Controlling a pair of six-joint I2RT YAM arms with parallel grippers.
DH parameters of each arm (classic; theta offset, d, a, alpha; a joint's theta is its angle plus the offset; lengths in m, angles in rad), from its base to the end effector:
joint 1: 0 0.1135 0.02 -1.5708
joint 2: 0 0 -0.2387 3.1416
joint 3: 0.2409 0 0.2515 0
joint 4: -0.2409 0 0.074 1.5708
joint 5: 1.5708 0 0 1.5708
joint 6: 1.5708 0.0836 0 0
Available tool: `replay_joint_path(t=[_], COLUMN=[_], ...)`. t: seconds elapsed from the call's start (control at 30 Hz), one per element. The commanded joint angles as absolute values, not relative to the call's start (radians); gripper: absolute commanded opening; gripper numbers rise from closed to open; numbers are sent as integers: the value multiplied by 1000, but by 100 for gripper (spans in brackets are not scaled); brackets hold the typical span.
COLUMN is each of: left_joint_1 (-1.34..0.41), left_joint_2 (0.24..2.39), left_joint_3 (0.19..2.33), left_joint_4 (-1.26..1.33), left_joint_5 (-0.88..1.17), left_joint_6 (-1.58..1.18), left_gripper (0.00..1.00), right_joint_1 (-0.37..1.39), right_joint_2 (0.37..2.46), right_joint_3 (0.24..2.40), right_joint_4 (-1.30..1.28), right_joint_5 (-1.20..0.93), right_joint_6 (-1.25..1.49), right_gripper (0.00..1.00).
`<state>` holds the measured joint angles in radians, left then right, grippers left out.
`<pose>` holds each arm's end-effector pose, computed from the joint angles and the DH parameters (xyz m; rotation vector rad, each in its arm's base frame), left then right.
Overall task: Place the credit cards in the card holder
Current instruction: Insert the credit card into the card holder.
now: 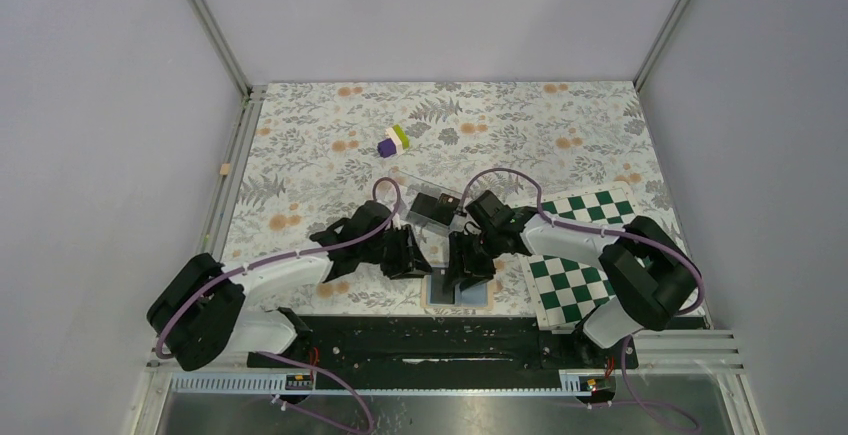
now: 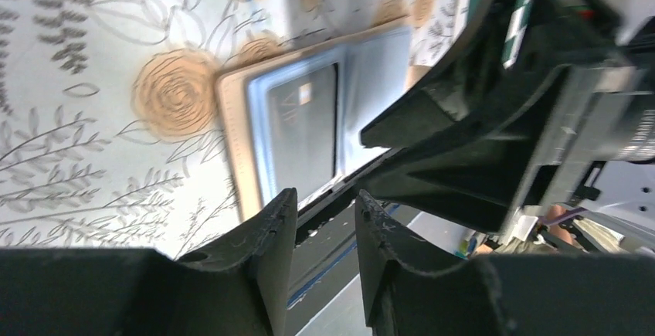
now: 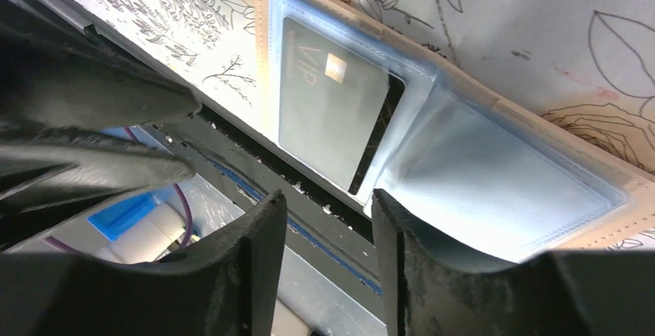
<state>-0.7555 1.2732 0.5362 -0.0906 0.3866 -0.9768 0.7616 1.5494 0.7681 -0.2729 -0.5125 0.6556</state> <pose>0.1776 -0.2106 0.1105 -0.0938 2.7180 -1.1489 0.1911 0.2388 0.0951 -0.3524 2.8720 1.0706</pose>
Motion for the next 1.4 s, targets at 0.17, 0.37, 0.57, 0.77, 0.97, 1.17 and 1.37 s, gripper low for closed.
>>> replay_joint_path(t=[0.17,0.37,0.57,0.77,0.97,1.17,1.37], left_joint_1=[-757,-759,-764,-788,-804,-812,-840], left_joint_2=[1380,1423,1482,1472,1420,1408,1460], left_joint_3=[539,567,568,587,605,620,655], left_joint_4=[113,43,93,99,88,80,118], left_joint_5=[435,388,423,418,416,429,478], left_joint_6=[-1028,-992,-994,-993,-1001,-1012,-1033], left_gripper=[34,36,30,14,11,15,23], right_joint_1=[770,770,769,770,770,769,752], right_joint_2=[1586,1629,1665,1666,1632,1553,1428], right_joint_3=[747,733,738,739,753,787,827], right_joint_4=[-286,-273,-268,-265,-286,-361,-515], right_joint_5=[-478,-478,-485,-491,-492,-434,-283], right_joint_6=[622,608,602,604,607,594,561], right_gripper=[30,18,14,13,14,19,29])
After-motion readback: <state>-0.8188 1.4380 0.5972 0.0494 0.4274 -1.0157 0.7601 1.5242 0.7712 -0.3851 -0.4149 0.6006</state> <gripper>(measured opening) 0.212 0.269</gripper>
